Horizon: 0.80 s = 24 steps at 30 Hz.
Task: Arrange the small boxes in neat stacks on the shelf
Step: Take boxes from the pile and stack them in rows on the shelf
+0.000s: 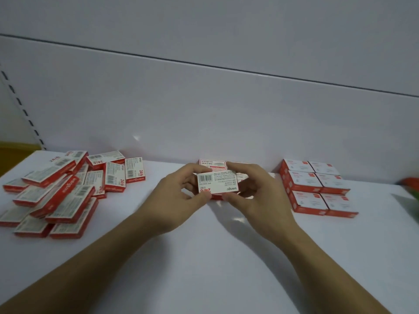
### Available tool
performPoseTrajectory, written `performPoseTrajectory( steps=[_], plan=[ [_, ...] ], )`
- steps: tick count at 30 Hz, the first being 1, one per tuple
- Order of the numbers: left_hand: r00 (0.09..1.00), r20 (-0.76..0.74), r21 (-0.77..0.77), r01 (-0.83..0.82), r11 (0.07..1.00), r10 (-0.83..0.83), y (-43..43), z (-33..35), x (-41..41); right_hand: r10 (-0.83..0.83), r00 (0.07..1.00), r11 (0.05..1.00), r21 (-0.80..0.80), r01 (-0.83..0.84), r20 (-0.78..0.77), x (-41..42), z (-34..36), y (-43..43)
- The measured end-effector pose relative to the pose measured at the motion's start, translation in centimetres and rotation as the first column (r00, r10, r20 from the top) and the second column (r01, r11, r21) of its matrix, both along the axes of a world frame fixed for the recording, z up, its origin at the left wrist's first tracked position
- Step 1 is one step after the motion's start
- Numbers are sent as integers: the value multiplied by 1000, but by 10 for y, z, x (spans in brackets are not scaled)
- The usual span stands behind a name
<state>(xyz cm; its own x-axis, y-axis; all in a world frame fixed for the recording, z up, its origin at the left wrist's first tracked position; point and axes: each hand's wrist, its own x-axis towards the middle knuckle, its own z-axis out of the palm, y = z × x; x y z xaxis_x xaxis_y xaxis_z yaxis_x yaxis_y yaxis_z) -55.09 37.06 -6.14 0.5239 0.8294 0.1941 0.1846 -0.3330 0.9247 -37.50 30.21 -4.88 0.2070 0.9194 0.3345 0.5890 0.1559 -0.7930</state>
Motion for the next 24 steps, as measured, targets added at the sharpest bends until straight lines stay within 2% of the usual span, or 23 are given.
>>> performPoseTrajectory(
  steps=[6, 10, 16, 18, 22, 24],
  plan=[
    [996, -83, 225, 33, 974, -15, -5, -2, 1, 16, 999, 1000, 8, -17, 42, 6, -8, -6],
    [999, -42, 245, 21, 969, -11, -2, -6, 1, 28, 999, 999, 15, -29, 29, 6, -10, -5],
    [999, -21, 191, 38, 981, -34, 3, -11, 0, 4, 1000, 1000, -25, -5, -28, 7, -9, -6],
    [999, -6, 168, 41, 985, -40, 5, -11, -2, 13, 996, 999, -34, -16, -94, 6, -9, -7],
    [996, -23, 98, 84, 992, -82, 4, -5, -4, 29, 918, 998, -39, -49, -396, 0, -1, -11],
    [995, -18, 31, 95, 995, -94, 0, -2, -2, 2, 895, 995, -87, -46, -447, 0, 2, -11]
  ],
)
